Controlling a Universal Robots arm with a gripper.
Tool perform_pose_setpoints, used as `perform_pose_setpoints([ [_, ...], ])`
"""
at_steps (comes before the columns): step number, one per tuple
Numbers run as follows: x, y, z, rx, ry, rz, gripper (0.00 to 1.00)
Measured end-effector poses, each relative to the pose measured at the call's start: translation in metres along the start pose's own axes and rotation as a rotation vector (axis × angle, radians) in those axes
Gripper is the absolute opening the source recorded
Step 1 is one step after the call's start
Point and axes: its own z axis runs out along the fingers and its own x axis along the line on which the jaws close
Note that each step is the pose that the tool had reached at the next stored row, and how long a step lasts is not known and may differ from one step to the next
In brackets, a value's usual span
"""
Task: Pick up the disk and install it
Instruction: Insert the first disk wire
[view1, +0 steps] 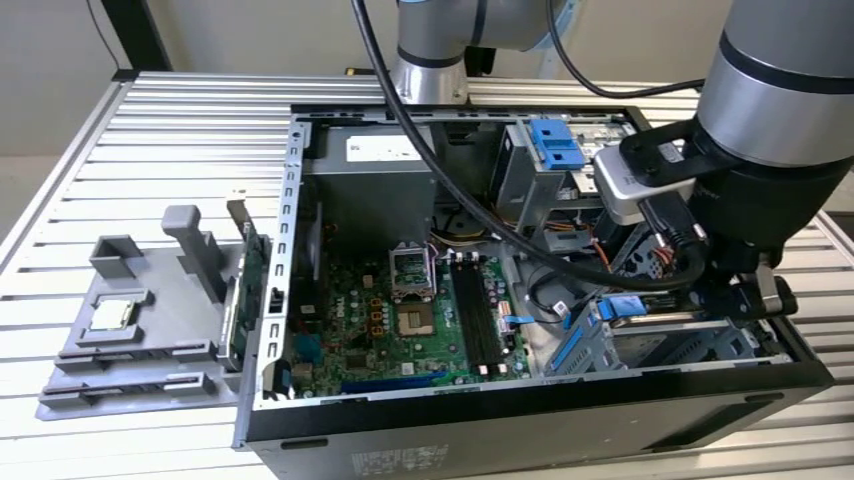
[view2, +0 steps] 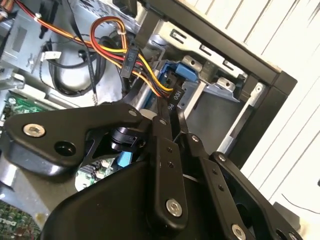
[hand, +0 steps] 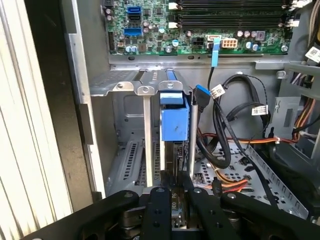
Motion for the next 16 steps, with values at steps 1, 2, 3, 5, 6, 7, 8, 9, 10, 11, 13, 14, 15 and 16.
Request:
perform_pose_setpoints([
  [1, 0.0000, 0.0000, 0.0000, 0.0000, 0.0000, 0.000, 0.00],
  [2, 0.0000, 0.0000, 0.0000, 0.0000, 0.0000, 0.000, 0.00],
  [3, 0.0000, 0.0000, 0.0000, 0.0000, 0.0000, 0.000, 0.00],
  [5, 0.0000, 0.0000, 0.0000, -0.0003, -0.0001, 0.000, 0.00],
  [6, -0.0001, -0.0001, 0.0001, -0.0043, -0.0003, -0.001, 0.00],
  [7, -0.0001, -0.0001, 0.0000, -0.0131, -0.0003, -0.001, 0.00],
  [8, -0.0001, 0.0000, -0.0001, -0.0218, -0.0004, -0.002, 0.00],
  [9, -0.0002, -0.0001, -0.0001, -0.0303, -0.0006, -0.003, 0.00],
  [10, -0.0002, 0.0000, 0.0000, -0.0340, -0.0009, -0.003, 0.00],
  [11, -0.0004, 0.0000, 0.0000, -0.0349, -0.0009, -0.003, 0.00],
  [13, -0.0013, -0.0001, -0.0001, -0.0351, -0.0008, -0.003, 0.00],
  [14, -0.0017, -0.0001, -0.0001, -0.0351, -0.0009, -0.003, 0.00],
  [15, -0.0021, -0.0002, -0.0001, -0.0351, -0.0010, -0.003, 0.00],
  [16, -0.0027, -0.0002, -0.0001, -0.0351, -0.0010, -0.003, 0.00],
])
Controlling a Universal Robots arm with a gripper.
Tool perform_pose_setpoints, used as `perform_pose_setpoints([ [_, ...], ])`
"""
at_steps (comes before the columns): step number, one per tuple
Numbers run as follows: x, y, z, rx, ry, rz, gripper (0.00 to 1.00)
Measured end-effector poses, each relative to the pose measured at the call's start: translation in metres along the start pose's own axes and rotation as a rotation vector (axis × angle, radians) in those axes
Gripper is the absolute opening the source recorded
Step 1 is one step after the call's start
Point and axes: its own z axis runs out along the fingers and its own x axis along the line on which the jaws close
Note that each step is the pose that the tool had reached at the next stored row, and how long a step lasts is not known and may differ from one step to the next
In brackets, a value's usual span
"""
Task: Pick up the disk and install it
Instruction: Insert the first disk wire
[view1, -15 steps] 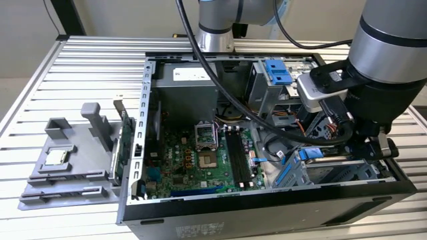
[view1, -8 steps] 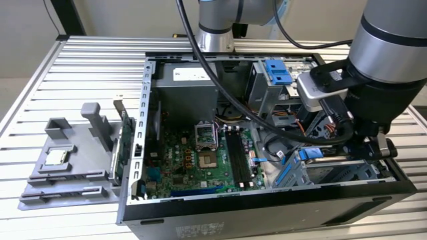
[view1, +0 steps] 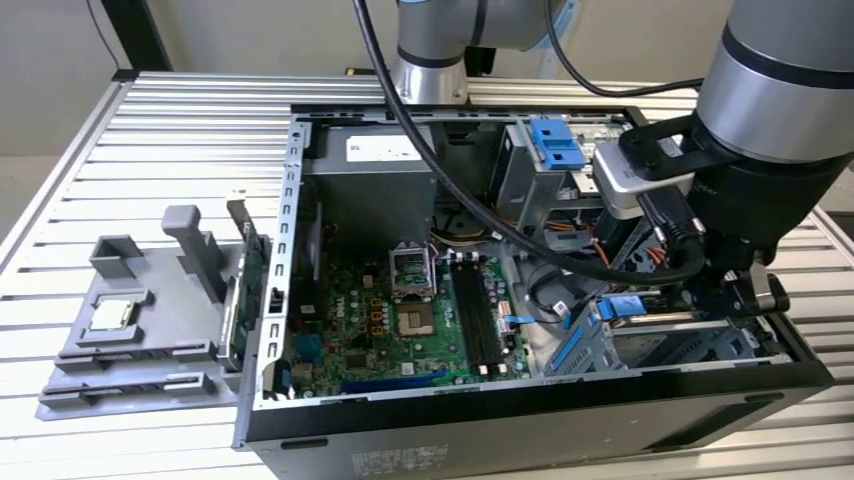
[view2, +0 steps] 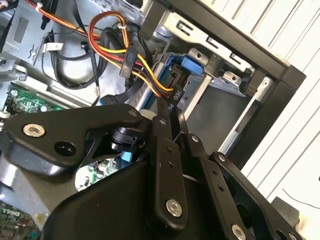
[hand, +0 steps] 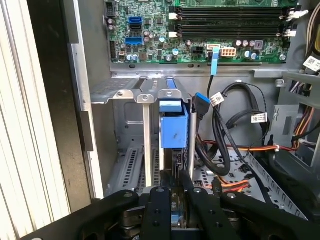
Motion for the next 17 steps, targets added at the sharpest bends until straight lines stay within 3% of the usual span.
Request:
perform_pose_setpoints([
  [17, -0.0038, -0.0039, 0.0013, 0.0000, -0.0004, 0.000, 0.00],
])
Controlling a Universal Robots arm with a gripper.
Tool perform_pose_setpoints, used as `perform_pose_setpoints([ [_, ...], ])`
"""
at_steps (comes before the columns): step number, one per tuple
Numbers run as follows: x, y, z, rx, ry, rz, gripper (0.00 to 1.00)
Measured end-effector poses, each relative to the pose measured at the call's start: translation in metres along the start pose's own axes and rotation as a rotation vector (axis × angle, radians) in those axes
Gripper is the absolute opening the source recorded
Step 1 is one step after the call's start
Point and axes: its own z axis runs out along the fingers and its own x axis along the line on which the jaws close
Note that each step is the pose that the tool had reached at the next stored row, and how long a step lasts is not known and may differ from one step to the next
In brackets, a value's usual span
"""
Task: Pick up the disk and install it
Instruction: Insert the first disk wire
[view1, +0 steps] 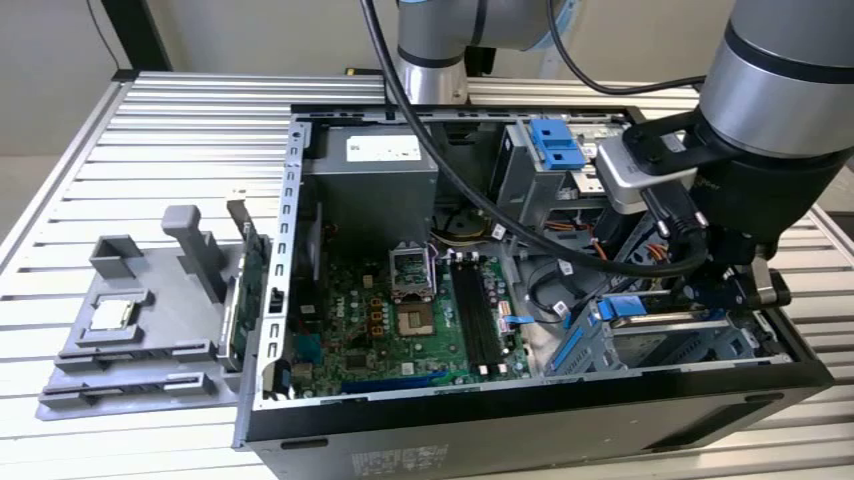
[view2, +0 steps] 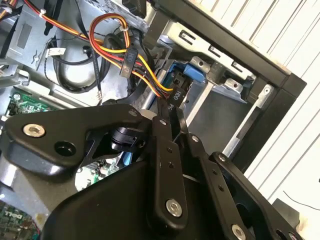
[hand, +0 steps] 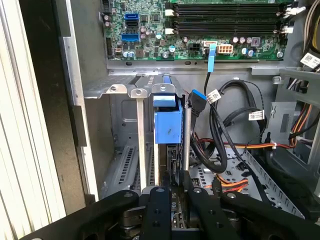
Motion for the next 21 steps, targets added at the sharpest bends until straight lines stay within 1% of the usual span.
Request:
perform_pose_setpoints([
  [21, -0.0010, 0.0009, 0.0043, -0.0019, 0.0000, 0.000, 0.00],
])
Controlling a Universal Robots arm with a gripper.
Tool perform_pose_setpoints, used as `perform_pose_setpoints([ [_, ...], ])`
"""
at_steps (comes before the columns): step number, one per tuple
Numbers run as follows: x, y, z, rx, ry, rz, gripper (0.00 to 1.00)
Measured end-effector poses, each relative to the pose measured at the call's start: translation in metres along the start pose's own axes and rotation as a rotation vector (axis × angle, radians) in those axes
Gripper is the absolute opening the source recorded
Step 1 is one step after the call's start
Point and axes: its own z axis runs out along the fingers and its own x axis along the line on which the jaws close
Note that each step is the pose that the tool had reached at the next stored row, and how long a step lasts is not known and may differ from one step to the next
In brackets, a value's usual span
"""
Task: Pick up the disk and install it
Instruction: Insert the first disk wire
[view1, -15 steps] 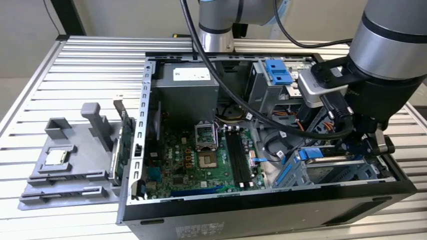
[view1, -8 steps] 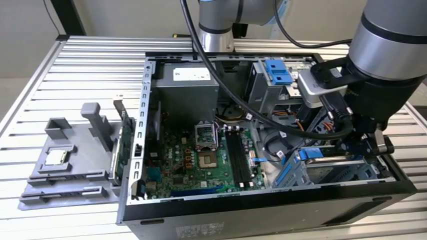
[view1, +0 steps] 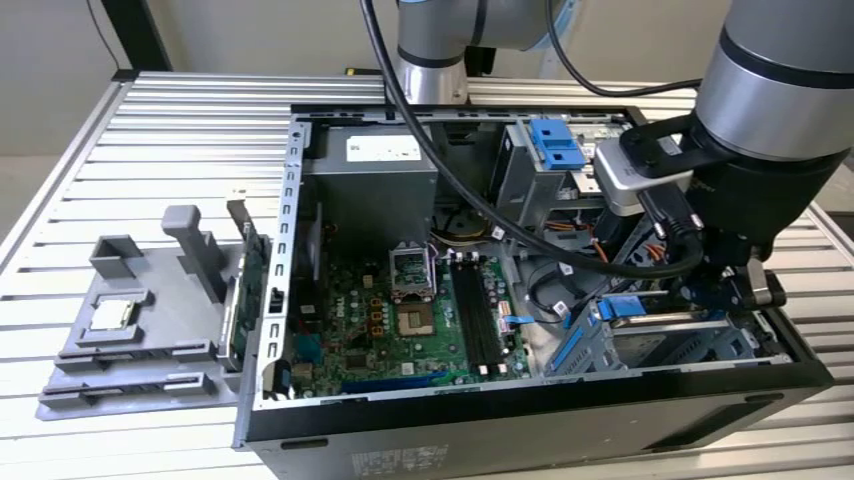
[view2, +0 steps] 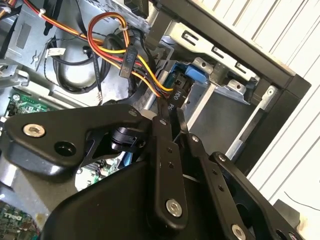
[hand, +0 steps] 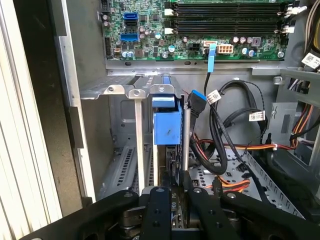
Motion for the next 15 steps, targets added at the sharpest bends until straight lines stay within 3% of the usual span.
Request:
perform_pose_setpoints([
  [10, -0.0027, 0.0001, 0.0008, -0.0001, 0.0001, 0.000, 0.00],
  [15, -0.0027, -0.0059, 0.0027, -0.0038, -0.0005, 0.000, 0.00],
])
